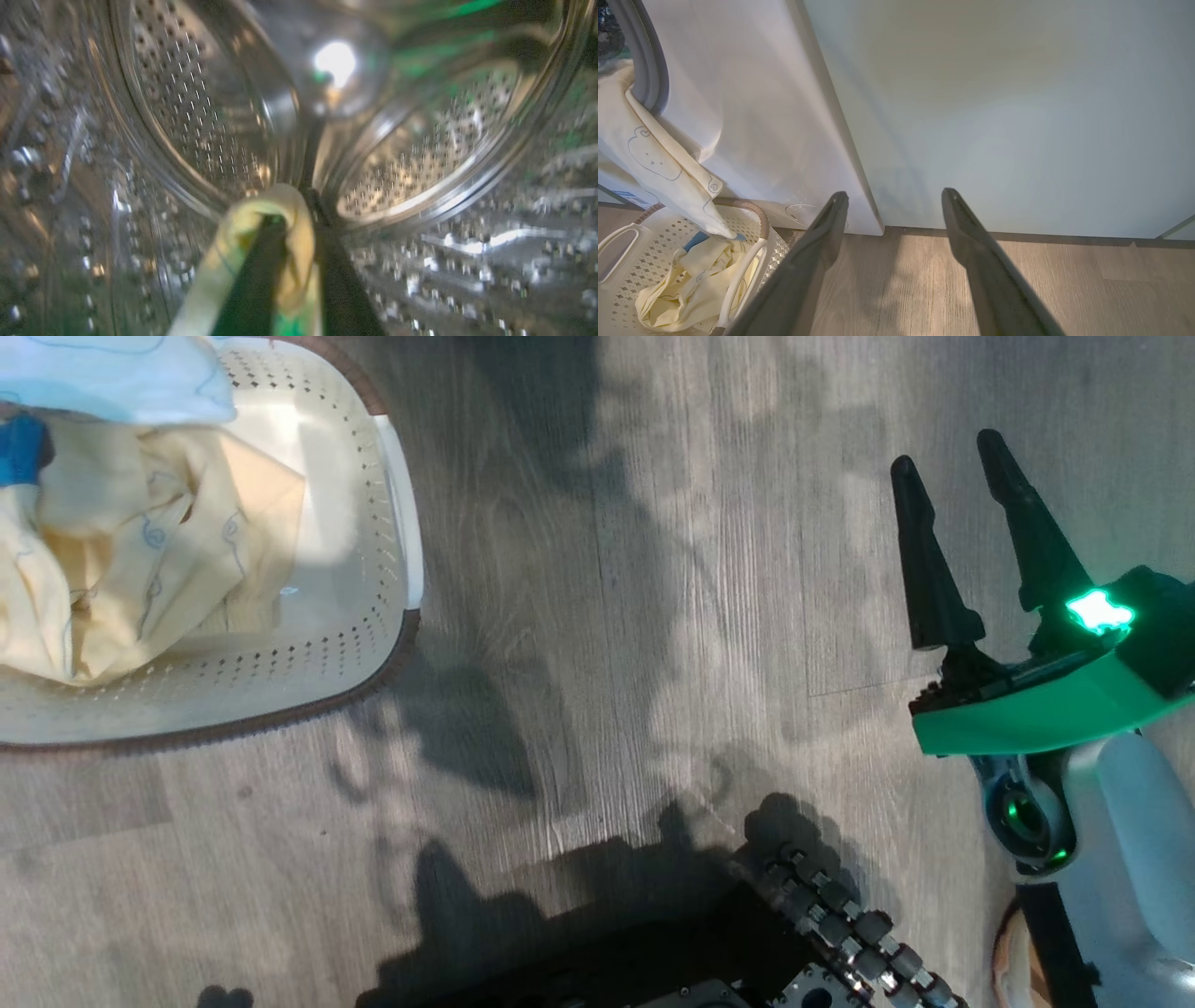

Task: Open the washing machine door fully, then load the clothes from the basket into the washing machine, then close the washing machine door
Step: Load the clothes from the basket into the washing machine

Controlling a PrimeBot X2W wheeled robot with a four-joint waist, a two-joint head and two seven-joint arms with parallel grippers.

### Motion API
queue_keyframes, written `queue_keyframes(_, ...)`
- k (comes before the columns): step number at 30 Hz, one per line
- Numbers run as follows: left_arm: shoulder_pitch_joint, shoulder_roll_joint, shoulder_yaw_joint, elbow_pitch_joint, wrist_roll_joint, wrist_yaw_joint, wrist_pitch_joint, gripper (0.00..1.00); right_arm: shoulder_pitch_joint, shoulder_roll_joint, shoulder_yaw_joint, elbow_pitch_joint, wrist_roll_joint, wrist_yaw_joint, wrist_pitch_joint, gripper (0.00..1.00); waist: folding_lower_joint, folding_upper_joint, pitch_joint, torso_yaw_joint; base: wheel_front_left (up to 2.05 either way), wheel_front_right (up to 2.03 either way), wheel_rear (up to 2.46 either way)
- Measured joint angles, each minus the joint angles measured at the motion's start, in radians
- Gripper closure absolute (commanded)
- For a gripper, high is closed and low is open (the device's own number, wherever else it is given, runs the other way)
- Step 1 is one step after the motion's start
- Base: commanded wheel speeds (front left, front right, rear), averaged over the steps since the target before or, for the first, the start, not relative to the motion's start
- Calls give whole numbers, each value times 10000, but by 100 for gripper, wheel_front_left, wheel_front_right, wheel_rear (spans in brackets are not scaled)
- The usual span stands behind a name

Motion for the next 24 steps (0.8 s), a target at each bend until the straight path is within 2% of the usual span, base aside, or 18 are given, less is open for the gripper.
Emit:
queue_keyframes(1,7,-71,-46,150,15,-2,0,0,0,2,-6,10,0,2,0,0,1,0,-16,23,0,0,0)
queue_keyframes(11,41,-579,-543,2234,27,-61,17,0,24,0,-182,107,-15,2,0,0,0,0,-569,274,0,0,0)
queue_keyframes(20,1292,-1189,-899,2437,-654,-61,15,0,395,-25,-314,184,-17,2,0,0,0,1,-1452,595,0,0,0)
queue_keyframes(24,2101,-1290,-1160,2171,-932,-63,12,0,713,-46,-332,267,-29,2,0,0,0,1,-1998,757,0,0,0)
